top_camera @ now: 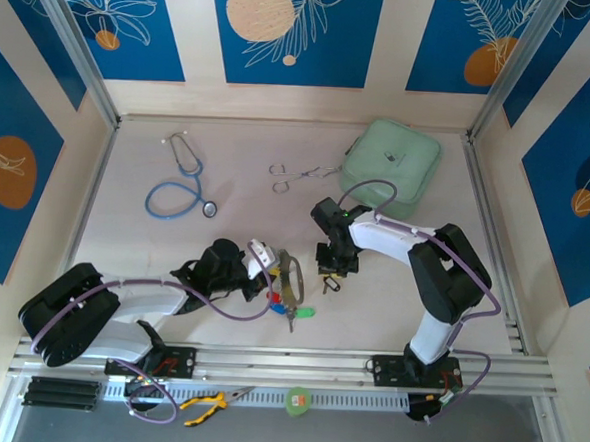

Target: Put the keys on the keyring

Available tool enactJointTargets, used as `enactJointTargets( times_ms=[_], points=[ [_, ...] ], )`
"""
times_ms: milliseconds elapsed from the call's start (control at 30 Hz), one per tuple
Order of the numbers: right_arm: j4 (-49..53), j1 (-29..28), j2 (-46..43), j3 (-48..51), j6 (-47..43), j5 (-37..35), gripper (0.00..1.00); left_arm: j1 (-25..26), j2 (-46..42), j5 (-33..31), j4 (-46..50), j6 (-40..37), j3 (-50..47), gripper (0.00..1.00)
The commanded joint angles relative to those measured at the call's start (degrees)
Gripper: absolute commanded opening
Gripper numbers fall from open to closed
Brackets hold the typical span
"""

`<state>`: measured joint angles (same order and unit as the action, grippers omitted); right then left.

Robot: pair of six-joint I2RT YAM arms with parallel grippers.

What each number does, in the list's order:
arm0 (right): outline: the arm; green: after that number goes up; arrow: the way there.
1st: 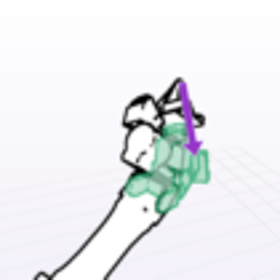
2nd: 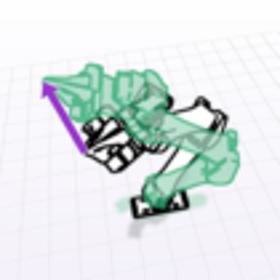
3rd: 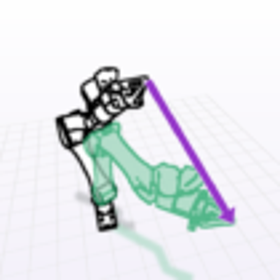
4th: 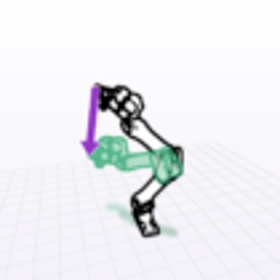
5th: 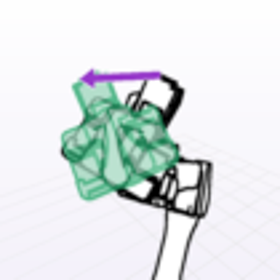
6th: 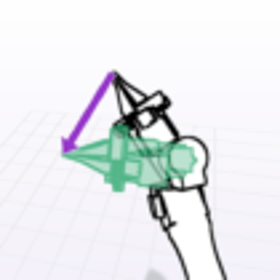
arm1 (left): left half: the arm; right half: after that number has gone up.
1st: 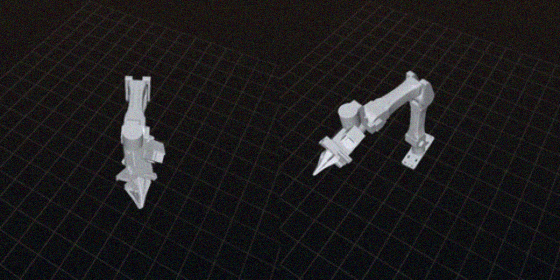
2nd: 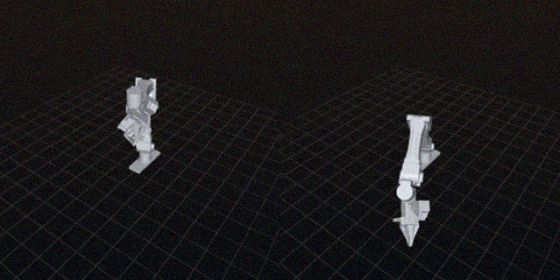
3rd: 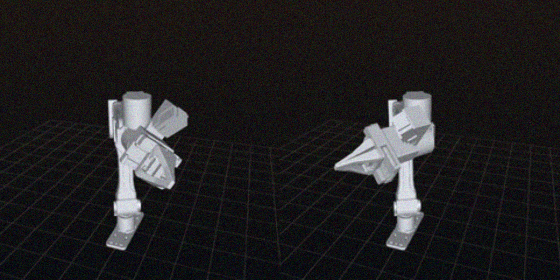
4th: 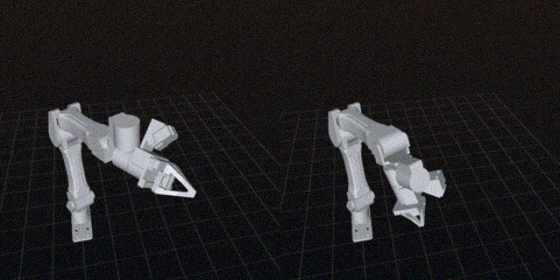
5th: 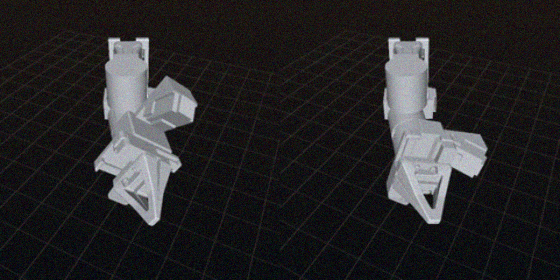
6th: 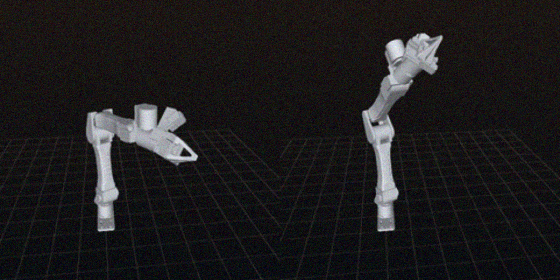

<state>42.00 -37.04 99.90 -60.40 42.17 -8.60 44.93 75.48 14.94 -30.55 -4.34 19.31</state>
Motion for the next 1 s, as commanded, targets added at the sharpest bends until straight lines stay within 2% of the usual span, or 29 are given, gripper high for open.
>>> enactJointTargets(
  times_ms=[0,133,300,500,600,700,833,967],
  points=[
    [0.54,0.34,0.40,-1.47,1.07,0.34,0.16,0.69,-0.44,0.17,-0.04,0.65,1.50,0.00],
    [0.71,0.38,0.31,-1.56,1.07,0.16,0.12,0.72,-0.47,0.27,-0.03,0.60,1.50,0.00],
    [1.28,0.34,-0.05,-1.72,0.76,-0.07,0.00,0.69,-0.49,0.31,0.12,0.65,1.48,0.00],
    [-0.44,-1.26,-6.16,-1.64,-3.13,-0.05,0.00,0.76,-1.21,0.24,0.28,1.20,1.40,0.00],
    [-7.22,-3.13,-12.92,0.98,-9.57,0.61,0.00,0.68,-1.79,0.35,0.21,2.85,1.22,0.00],
    [-18.03,-4.57,-20.26,6.06,-19.41,4.75,0.00,0.70,-2.41,0.67,-0.39,5.07,0.86,0.00],
    [-31.06,-5.85,-27.58,13.21,-35.86,14.30,0.00,0.63,-4.38,1.04,-0.15,7.44,0.73,0.00],
    [-34.93,-6.36,-31.31,16.53,-50.72,23.79,0.00,0.69,-6.49,2.40,0.50,8.60,0.73,0.00]
  ],
)
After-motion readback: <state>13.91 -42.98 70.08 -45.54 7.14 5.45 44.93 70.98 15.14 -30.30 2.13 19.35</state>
